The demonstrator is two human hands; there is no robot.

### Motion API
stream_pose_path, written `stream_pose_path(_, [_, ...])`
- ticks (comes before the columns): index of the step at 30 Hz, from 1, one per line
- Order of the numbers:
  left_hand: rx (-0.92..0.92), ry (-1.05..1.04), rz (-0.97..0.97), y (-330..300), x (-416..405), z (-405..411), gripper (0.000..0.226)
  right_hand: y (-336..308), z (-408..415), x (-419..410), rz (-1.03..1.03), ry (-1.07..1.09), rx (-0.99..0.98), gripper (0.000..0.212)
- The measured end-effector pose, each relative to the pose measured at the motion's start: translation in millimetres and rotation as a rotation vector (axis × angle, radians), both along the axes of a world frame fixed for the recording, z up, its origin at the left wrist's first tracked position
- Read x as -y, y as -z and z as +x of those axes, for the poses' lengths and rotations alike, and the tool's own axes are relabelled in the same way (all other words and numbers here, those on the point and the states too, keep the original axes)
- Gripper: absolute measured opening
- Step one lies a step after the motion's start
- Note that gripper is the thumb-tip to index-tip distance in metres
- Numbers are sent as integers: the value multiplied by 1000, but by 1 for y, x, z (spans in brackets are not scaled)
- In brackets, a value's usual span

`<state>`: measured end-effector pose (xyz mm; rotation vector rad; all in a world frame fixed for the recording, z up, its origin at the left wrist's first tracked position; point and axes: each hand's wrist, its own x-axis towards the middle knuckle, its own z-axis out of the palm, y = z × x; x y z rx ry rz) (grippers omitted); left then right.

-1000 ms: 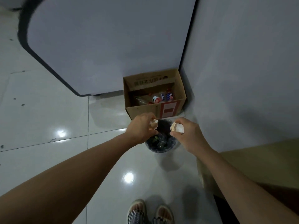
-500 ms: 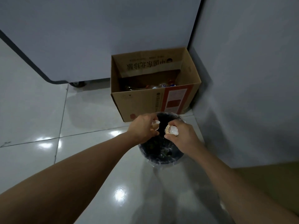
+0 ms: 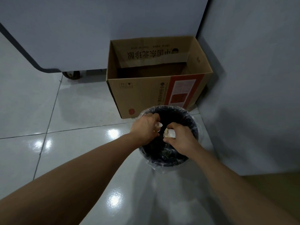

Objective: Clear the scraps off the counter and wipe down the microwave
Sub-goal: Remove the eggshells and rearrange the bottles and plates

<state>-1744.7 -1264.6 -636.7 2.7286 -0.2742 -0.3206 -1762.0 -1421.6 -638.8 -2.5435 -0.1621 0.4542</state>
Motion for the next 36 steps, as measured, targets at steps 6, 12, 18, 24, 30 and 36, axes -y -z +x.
stream_pose_path(6, [-17, 6, 5, -29, 0, -7, 57, -28, -8, 5, -32, -32, -29, 68])
stream_pose_path(12, [-45, -13, -5, -115, -10, -13, 50, -111, -19, 7, -60, -38, -104, 67])
stream_pose_path(18, [-58, -57, 0, -245, -23, -18, 52, -236, -24, -3, -63, -63, -124, 65])
stream_pose_path(24, [-26, -78, 35, -392, -35, -22, 43, -379, -22, -12, -86, -120, -94, 62])
stream_pose_path(30, [-8, -133, 68, -527, -49, -32, 48, -518, -22, -30, -63, -175, 1, 61])
stream_pose_path(36, [35, -217, 77, -641, -72, -52, 46, -635, -27, -59, -59, -278, 86, 63])
